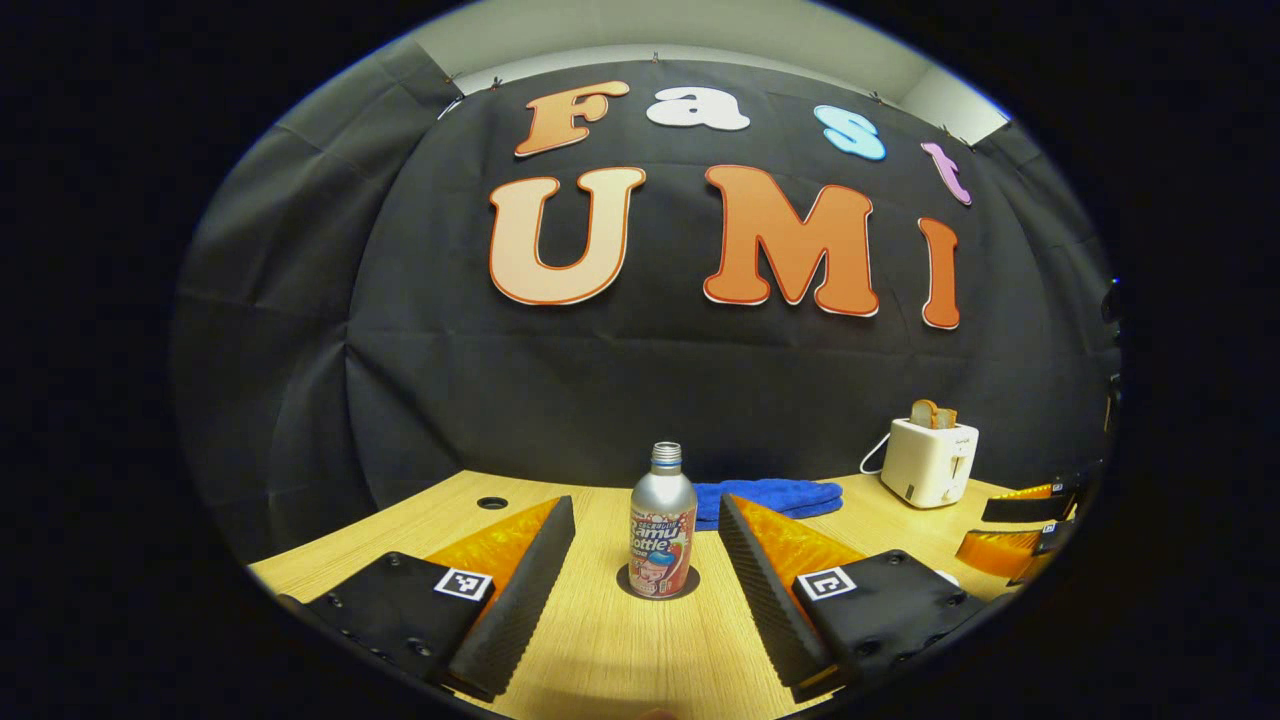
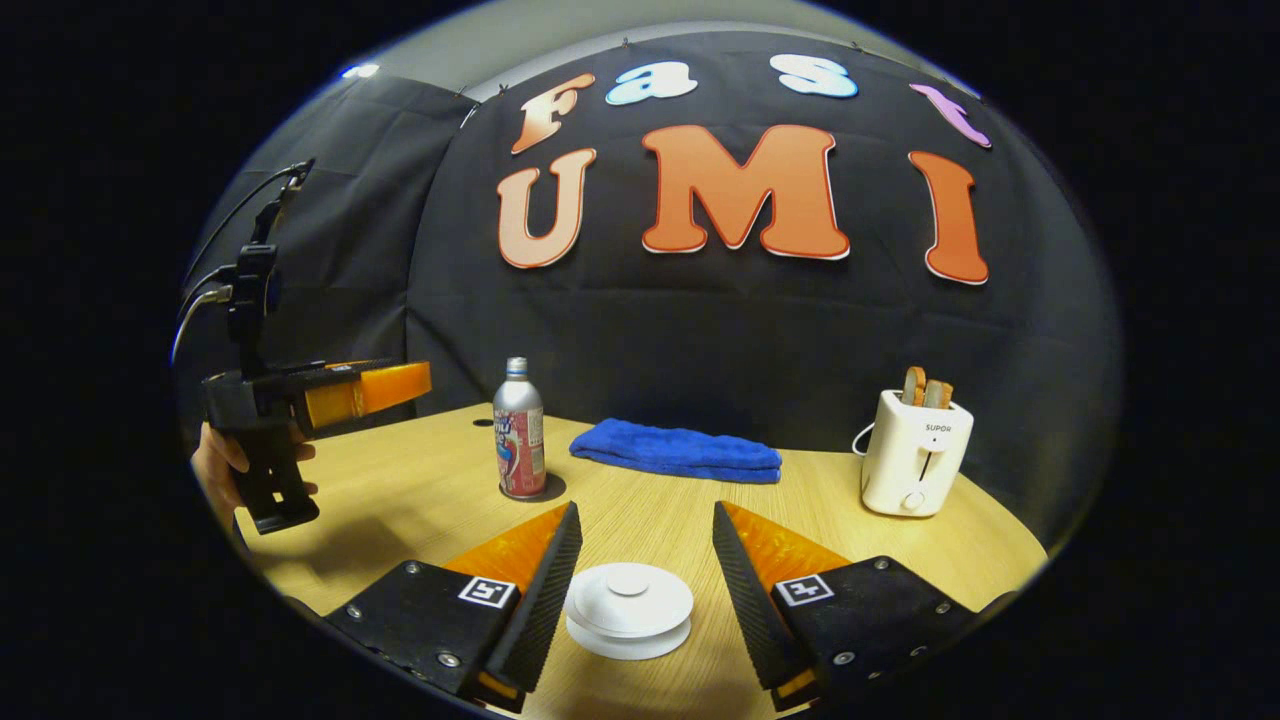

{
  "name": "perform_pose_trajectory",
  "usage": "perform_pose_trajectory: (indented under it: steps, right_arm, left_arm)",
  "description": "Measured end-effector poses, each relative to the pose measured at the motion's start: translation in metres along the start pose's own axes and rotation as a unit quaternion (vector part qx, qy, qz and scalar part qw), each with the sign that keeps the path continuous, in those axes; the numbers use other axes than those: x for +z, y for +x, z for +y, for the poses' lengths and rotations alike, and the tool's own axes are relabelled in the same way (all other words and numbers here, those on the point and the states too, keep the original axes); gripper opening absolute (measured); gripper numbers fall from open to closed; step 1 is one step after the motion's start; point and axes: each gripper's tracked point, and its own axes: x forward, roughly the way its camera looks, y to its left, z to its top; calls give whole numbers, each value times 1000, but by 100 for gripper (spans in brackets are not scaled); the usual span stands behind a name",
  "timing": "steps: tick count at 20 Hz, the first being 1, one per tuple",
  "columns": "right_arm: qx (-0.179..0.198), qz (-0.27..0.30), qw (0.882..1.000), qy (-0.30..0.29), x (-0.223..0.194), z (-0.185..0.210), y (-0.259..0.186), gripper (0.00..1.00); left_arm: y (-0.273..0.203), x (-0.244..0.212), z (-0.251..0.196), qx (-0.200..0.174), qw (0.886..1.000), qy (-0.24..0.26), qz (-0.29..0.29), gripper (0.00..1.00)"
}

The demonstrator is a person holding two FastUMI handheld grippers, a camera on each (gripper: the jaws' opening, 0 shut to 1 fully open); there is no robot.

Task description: Open the teacup lid with one hand, grasp the water bottle and pour water into the teacup with the other hand; after pouring, place the water bottle on the coaster and then close the teacup lid.

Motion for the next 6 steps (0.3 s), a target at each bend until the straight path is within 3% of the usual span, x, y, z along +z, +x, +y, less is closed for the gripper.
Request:
perform_pose_trajectory:
  steps: [6]
  right_arm:
    - [-16, -39, 999, -6, 34, -10, -17, 79]
  left_arm:
    - [-16, 5, 8, 22, 1000, -3, -2, 92]
